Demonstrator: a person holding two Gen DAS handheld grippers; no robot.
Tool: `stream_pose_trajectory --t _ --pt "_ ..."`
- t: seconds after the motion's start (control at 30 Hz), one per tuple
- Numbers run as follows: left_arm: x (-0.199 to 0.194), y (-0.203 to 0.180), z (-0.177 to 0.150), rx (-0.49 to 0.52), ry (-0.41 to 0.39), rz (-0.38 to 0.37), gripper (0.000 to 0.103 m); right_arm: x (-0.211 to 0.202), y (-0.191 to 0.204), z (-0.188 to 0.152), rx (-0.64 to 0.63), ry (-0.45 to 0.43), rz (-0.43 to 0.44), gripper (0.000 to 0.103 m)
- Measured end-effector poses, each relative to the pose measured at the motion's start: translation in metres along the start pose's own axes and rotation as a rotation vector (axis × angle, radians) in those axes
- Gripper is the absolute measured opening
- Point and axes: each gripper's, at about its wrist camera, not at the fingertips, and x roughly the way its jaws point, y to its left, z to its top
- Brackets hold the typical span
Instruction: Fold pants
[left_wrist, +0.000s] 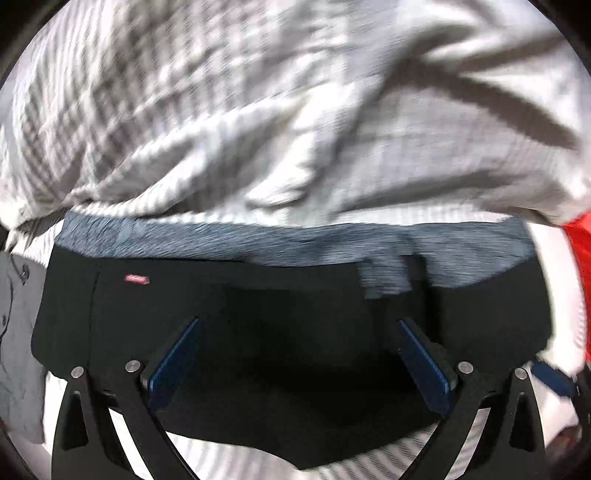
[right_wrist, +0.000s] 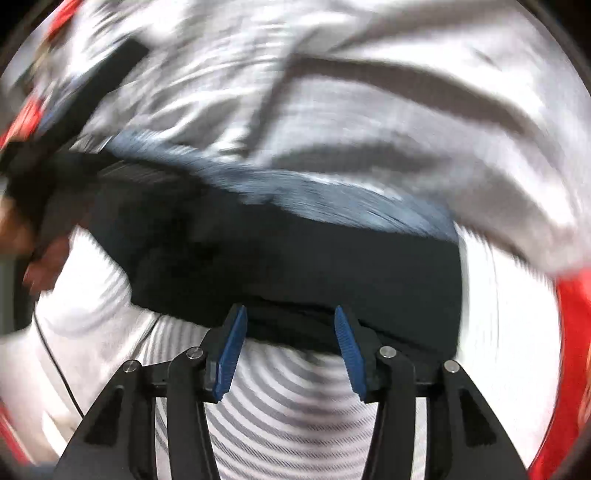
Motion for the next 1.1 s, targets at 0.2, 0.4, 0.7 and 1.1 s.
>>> stream_pose_trajectory --t 0.2,0.4,0.7,1.1 --pt "-0.008 -0.064 0.009 0.065 -0.005 -0.157 0.088 0.011 -0.109 0.005 0.437 0.060 0.079 0.013" --pt "0.036 -0.100 -0.001 0.067 0.086 -0.136 0.083 0.030 -0.134 0.010 0.497 0.075 0.101 0.013" --pt "0.061 -0.078 -0.006 -0.068 0.156 -0.153 0.089 0.046 -0.137 0.001 0.501 0.089 0.151 0.013" --pt "0.001 -0.059 -0.012 -0.166 0.151 -0.001 0.089 0.019 -0.133 -0.002 0.464 0.115 0.252 0.058"
